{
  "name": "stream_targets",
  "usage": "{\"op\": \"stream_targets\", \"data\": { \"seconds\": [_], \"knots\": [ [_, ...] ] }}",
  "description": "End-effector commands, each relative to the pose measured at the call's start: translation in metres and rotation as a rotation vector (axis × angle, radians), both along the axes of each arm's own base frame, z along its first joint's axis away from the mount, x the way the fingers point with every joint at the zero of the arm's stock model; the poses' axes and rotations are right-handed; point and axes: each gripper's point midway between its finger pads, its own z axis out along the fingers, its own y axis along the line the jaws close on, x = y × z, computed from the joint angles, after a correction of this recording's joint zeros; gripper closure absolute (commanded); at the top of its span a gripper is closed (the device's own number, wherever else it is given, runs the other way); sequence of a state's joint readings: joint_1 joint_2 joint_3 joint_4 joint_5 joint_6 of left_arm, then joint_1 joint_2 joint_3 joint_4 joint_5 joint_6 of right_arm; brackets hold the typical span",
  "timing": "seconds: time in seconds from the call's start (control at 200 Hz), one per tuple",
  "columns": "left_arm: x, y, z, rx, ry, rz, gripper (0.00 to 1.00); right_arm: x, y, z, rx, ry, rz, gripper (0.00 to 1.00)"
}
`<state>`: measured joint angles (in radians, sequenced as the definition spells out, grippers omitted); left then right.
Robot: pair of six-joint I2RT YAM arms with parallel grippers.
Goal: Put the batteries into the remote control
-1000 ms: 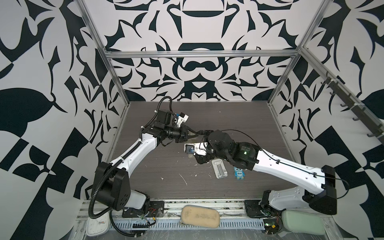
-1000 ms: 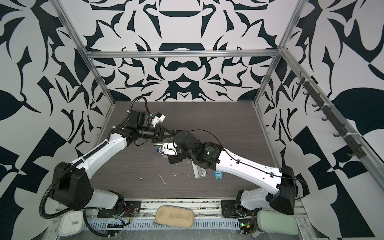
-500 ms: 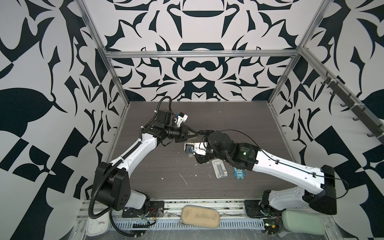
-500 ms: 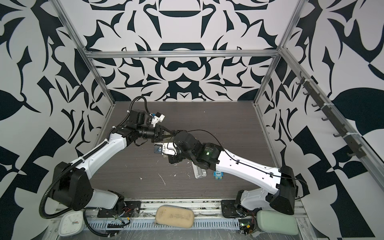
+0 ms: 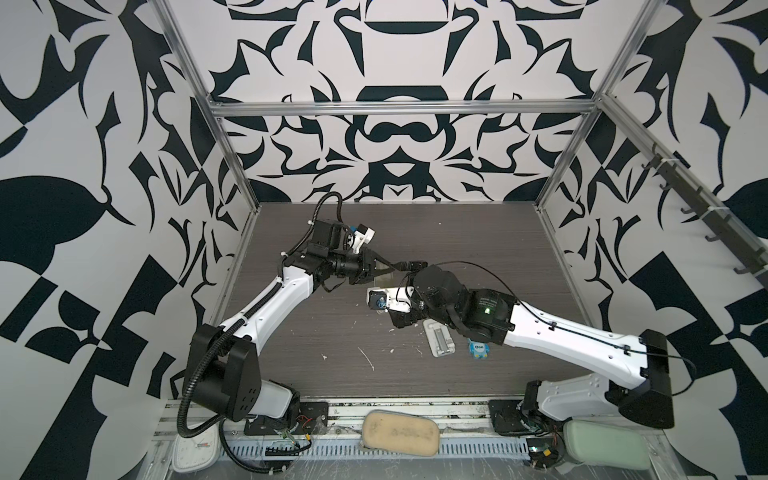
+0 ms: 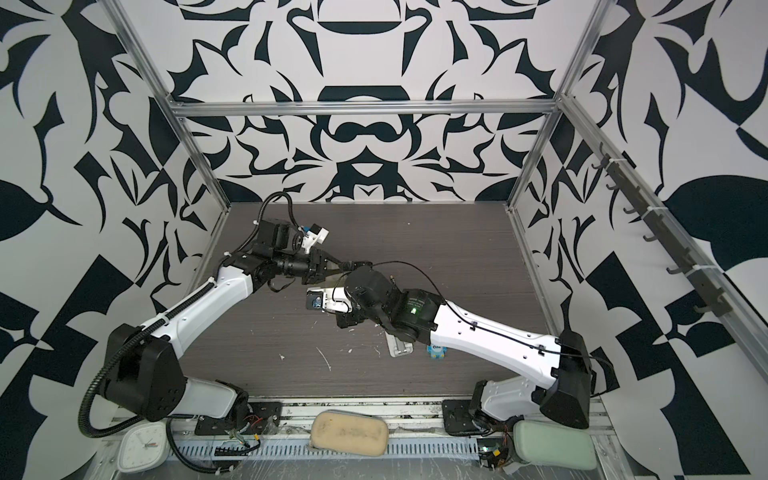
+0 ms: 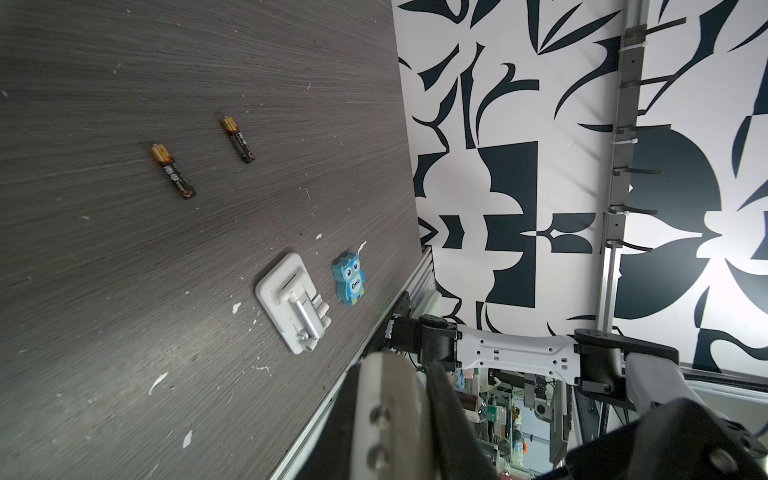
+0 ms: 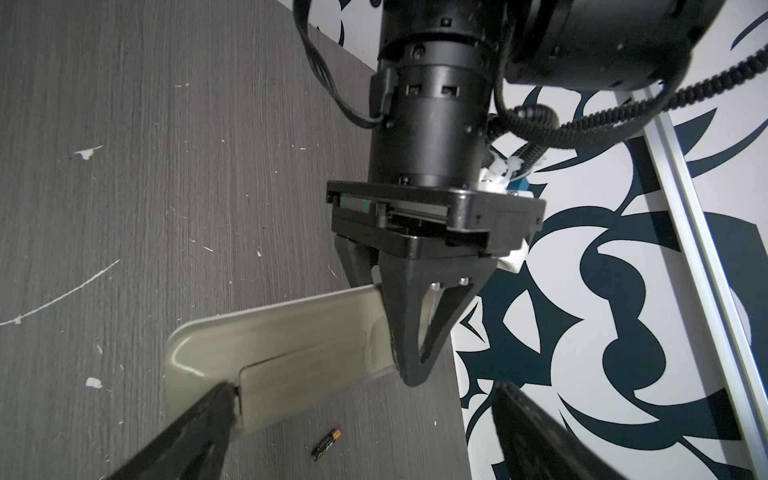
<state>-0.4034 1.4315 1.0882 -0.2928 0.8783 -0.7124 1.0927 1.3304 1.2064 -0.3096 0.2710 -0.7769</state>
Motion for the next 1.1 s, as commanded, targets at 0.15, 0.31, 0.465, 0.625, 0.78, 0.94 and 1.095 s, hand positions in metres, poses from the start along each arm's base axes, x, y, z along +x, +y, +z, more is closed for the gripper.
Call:
{"op": "stream_targets", "data": {
  "seconds": [0.15, 0.31, 0.465, 0.625, 0.78, 0.94, 1.095],
  "knots": [
    [-0.0318, -0.0013, -0.0002, -0.021, 0.107, -0.097, 1.00, 0.0382, -0.0148, 0.0566, 0.132, -0.181, -0.182, 0.00],
    [-0.0302, -0.0005, 0.0000, -0.021, 0.107, -0.094, 1.00, 0.0362, -0.0135, 0.0544, 0.131, -0.176, -0.175, 0.00],
    [-0.0299, 0.0001, -0.0007, -0.020, 0.106, -0.092, 1.00, 0.0342, -0.0125, 0.0531, 0.132, -0.168, -0.166, 0.00],
    [-0.0287, 0.0009, 0.0010, -0.022, 0.101, -0.088, 1.00, 0.0331, -0.0119, 0.0514, 0.130, -0.161, -0.160, 0.00],
    [-0.0273, 0.0020, 0.0015, -0.025, 0.100, -0.086, 1.00, 0.0326, -0.0120, 0.0526, 0.133, -0.160, -0.156, 0.00],
    [-0.0272, 0.0020, 0.0007, -0.026, 0.102, -0.088, 1.00, 0.0314, -0.0114, 0.0536, 0.138, -0.157, -0.153, 0.00],
    [-0.0263, 0.0031, 0.0006, -0.026, 0.104, -0.084, 1.00, 0.0307, -0.0109, 0.0524, 0.138, -0.153, -0.149, 0.00]
  ]
}}
